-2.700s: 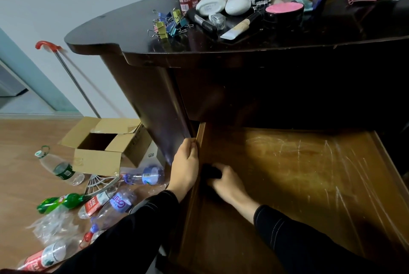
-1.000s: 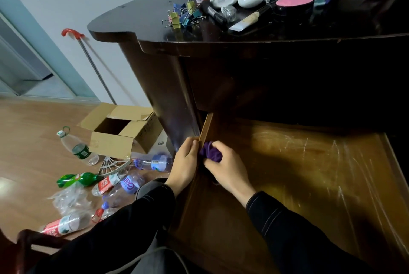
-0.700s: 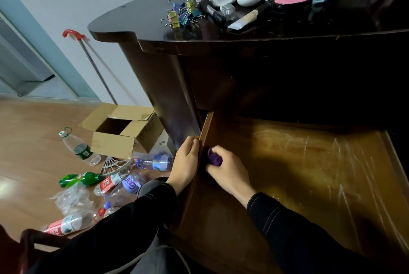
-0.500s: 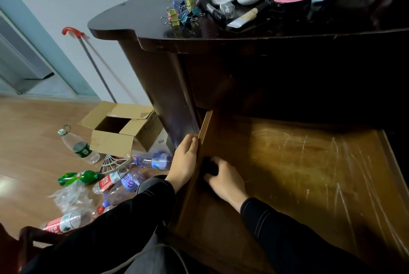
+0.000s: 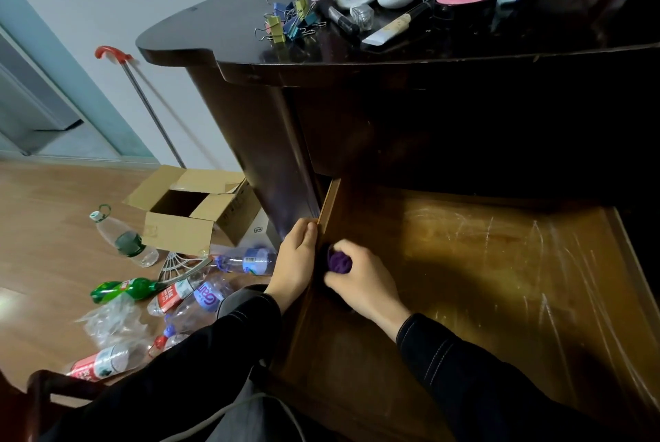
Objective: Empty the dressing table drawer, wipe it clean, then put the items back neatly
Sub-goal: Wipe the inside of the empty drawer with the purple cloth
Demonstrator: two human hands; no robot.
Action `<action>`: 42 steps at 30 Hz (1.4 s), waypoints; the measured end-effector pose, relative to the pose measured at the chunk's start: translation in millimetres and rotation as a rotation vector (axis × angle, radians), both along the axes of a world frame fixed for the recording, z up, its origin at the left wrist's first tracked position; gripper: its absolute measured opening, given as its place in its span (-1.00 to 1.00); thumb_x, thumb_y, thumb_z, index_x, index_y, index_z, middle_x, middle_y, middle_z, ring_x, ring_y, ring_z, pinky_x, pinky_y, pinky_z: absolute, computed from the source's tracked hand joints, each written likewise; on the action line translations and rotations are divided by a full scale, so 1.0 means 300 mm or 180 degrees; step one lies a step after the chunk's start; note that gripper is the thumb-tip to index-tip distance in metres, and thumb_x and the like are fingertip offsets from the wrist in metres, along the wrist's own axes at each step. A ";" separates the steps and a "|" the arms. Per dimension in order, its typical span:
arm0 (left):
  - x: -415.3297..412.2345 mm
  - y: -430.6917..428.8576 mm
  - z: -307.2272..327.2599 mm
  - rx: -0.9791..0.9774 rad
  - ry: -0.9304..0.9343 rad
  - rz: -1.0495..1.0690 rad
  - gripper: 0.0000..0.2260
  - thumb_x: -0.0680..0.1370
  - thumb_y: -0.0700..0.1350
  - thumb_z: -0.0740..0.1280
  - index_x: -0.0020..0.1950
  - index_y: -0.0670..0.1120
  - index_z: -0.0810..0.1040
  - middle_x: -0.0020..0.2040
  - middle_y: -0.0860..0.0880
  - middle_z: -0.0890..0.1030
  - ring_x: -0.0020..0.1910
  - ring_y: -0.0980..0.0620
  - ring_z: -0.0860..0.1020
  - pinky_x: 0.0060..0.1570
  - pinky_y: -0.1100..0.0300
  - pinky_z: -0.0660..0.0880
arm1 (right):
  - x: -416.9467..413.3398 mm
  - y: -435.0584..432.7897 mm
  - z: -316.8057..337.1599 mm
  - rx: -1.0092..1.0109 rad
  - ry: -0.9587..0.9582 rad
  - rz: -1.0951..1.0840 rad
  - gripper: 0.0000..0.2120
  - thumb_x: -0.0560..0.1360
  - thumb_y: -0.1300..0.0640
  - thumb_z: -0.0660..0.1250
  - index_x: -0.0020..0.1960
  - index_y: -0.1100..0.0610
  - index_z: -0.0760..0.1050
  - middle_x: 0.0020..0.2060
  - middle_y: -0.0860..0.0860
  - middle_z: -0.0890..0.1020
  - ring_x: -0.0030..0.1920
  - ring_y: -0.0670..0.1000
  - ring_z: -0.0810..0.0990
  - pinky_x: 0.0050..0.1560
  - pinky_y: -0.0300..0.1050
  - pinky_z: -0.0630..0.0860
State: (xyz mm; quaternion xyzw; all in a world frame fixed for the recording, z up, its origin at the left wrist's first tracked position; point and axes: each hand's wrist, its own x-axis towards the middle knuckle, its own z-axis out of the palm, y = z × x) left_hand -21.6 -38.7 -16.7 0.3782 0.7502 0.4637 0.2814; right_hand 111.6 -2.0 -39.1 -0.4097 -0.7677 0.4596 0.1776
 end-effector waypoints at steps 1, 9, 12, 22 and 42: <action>0.000 0.001 0.000 0.0014 -0.0005 0.0000 -0.74 0.73 -0.07 0.10 0.09 -0.20 0.49 0.01 -0.25 0.56 -0.02 -0.12 0.54 0.06 -0.02 0.47 | -0.004 -0.007 0.003 0.0073 0.0164 -0.0068 -0.73 0.42 -0.08 0.40 0.08 -0.19 0.44 -0.04 -0.18 0.58 -0.05 -0.06 0.59 -0.16 -0.12 0.60; 0.003 -0.004 0.008 -0.0010 -0.0051 -0.0026 -0.75 0.72 -0.03 0.10 0.10 -0.15 0.49 0.03 -0.22 0.58 0.07 -0.19 0.56 0.19 -0.13 0.47 | 0.013 -0.021 -0.016 -0.0142 -0.0216 0.0174 -0.65 0.46 -0.04 0.41 0.24 -0.14 0.49 0.09 -0.15 0.63 0.08 0.00 0.62 0.05 0.01 0.63; 0.005 -0.004 0.014 -0.0003 -0.0049 0.0000 -0.75 0.72 -0.04 0.10 0.08 -0.15 0.49 0.02 -0.22 0.57 0.05 -0.19 0.54 0.17 -0.14 0.45 | 0.003 -0.015 -0.005 0.0029 0.0273 -0.0060 -0.71 0.38 -0.12 0.38 0.09 -0.16 0.45 -0.07 -0.20 0.59 -0.06 -0.08 0.59 -0.11 -0.04 0.65; 0.006 -0.005 0.018 -0.0080 0.0062 -0.0023 -0.76 0.73 -0.03 0.09 0.12 -0.10 0.51 0.04 -0.08 0.60 0.07 -0.01 0.56 0.22 -0.05 0.47 | -0.016 0.084 0.018 -0.0190 0.0796 -0.0492 -0.78 0.51 0.02 0.45 0.12 -0.11 0.51 -0.04 -0.16 0.63 -0.02 -0.11 0.63 -0.11 -0.21 0.57; -0.010 0.005 -0.004 -0.0112 0.0409 -0.0094 -0.79 0.72 -0.03 0.08 0.06 -0.05 0.46 -0.02 -0.05 0.56 0.01 0.00 0.53 0.09 0.03 0.44 | -0.184 0.379 -0.077 0.0801 -0.1716 -0.0613 -0.76 0.62 0.22 0.28 0.27 0.12 0.51 0.16 0.11 0.65 0.21 0.16 0.61 -0.02 0.00 0.37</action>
